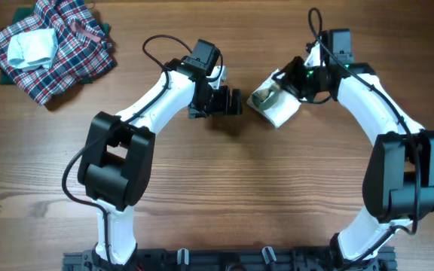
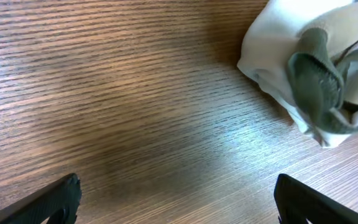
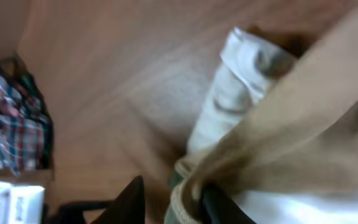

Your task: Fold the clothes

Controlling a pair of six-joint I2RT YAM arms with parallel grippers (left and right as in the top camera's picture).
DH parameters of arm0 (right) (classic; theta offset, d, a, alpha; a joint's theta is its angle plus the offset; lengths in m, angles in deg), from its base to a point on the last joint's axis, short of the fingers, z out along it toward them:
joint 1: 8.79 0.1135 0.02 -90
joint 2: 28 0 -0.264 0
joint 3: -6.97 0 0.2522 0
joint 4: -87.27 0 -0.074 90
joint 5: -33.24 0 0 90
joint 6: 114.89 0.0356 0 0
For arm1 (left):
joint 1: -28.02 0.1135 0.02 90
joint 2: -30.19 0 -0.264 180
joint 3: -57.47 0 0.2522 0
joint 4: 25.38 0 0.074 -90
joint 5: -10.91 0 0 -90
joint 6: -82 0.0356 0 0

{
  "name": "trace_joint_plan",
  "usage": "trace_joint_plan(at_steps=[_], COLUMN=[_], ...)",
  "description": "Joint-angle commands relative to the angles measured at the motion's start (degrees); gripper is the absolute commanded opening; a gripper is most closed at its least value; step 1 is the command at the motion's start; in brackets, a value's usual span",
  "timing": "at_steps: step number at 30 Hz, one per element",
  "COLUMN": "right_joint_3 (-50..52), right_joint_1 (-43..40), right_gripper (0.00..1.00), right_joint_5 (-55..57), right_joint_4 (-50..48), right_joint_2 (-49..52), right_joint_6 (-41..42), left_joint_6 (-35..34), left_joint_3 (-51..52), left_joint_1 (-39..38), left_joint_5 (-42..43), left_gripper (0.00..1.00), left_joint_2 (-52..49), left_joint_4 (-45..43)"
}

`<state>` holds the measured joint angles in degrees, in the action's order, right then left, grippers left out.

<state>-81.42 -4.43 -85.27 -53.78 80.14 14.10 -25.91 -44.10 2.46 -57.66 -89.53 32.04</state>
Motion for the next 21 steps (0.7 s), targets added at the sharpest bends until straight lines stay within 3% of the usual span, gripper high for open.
trace_joint_plan(at_steps=[1,8,10,14,21], right_joint_3=[-1.1,-1.1,-1.1,-1.1,-1.1], right_joint_1=[1.2,3.3,3.5,4.3,5.4], right_gripper=[0.29,0.3,0.39,0.72,0.91], right_joint_5=[-1.1,-1.2,-3.0,-6.6,-7.4], right_joint_4=[-2.5,-4.4,-4.9,-5.9,-6.1], right_joint_2=[2.5,7.6,7.7,7.7,6.3], right_joint_6=[2.0,3.0,3.0,3.3,1.0], left_joint_6=[-0.3,-0.3,-0.3,-0.3,-0.3], left_joint_3=[-0.3,-0.3,-0.3,-0.3,-0.3], left_joint_1=[-0.1,-0.1,-0.1,-0.1,-0.1], left_joint_5=[-0.5,-0.5,-0.5,-0.5,-0.5], left_gripper=[1.0,1.0,1.0,1.0,1.0], left_joint_2=[1.5,1.5,1.5,1.5,1.5], left_joint_4=[0.1,0.1,0.1,0.1,0.1])
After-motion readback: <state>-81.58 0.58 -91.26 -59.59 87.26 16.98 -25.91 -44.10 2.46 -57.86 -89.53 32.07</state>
